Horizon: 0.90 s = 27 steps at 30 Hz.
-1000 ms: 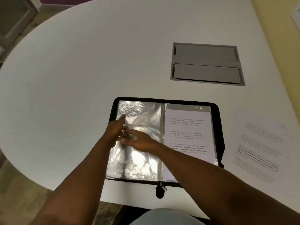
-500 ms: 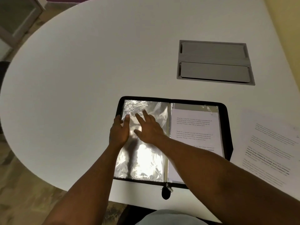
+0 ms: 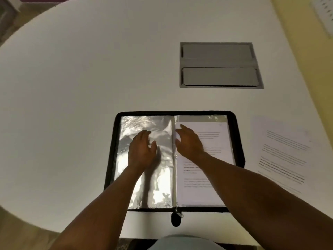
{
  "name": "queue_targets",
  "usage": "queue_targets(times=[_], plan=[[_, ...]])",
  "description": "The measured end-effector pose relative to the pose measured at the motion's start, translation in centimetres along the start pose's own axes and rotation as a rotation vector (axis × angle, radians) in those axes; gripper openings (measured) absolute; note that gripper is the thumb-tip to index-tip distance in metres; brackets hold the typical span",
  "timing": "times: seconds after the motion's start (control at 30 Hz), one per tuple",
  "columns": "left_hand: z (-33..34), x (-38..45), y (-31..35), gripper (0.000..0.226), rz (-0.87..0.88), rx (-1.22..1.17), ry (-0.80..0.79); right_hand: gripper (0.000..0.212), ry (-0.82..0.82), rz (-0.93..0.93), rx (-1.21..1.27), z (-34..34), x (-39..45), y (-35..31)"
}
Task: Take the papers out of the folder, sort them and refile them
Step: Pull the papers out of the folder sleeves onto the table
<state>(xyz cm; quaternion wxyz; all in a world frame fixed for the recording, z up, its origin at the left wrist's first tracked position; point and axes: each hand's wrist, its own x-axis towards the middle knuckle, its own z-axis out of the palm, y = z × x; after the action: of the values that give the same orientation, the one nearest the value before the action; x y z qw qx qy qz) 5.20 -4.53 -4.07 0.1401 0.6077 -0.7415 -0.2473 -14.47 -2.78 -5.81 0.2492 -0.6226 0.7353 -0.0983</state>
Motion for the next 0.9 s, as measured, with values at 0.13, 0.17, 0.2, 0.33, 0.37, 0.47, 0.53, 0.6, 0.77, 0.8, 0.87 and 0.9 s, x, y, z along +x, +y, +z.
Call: queue_targets(times=[0.13, 0.17, 0.2, 0.33, 0.37, 0.47, 0.53, 0.6, 0.77, 0.8, 0.87, 0.9], plan=[[2.8, 2.4, 3.1, 0.046, 0.169, 0.063, -0.146, 0.050, 0.059, 0.131, -0.007, -2.0, -1.5, 5.7], [3.4, 3.0, 3.9, 0.047, 0.204, 0.071, -0.177, 0.050, 0.080, 0.150, -0.008, -2.5, -1.8, 6.7], [4.0, 3.5, 4.7, 0.049, 0.234, 0.075, -0.205, 0.051, 0.094, 0.166, -0.013, -3.0, -1.9, 7.7], [5.6, 5.9, 7.5, 0.062, 0.287, 0.117, -0.285, 0.054, 0.105, 0.219, -0.034, -4.6, -1.6, 10.6], [6.0, 6.7, 8.0, 0.064, 0.297, 0.137, -0.301, 0.056, 0.101, 0.228, -0.033, -5.0, -1.4, 11.1], [6.9, 8.7, 8.9, 0.064, 0.319, 0.205, -0.337, 0.065, 0.071, 0.225, -0.037, -5.6, -0.8, 12.3], [7.5, 9.6, 9.0, 0.063, 0.339, 0.255, -0.341, 0.069, 0.047, 0.195, -0.047, -5.8, -0.4, 12.8], [7.9, 10.0, 9.0, 0.063, 0.353, 0.285, -0.320, 0.073, 0.034, 0.154, -0.061, -5.9, 0.0, 13.1], [8.5, 9.9, 8.6, 0.056, 0.394, 0.281, -0.225, 0.069, 0.095, 0.099, -0.088, -5.5, 0.6, 13.2], [8.6, 9.8, 8.6, 0.053, 0.417, 0.278, -0.196, 0.067, 0.124, 0.086, -0.087, -5.4, 0.7, 13.1], [8.7, 10.0, 8.6, 0.051, 0.455, 0.273, -0.151, 0.065, 0.188, 0.055, -0.116, -5.2, 1.0, 13.0], [8.7, 10.2, 8.7, 0.052, 0.464, 0.270, -0.139, 0.065, 0.216, 0.040, -0.131, -5.3, 1.2, 12.9]])
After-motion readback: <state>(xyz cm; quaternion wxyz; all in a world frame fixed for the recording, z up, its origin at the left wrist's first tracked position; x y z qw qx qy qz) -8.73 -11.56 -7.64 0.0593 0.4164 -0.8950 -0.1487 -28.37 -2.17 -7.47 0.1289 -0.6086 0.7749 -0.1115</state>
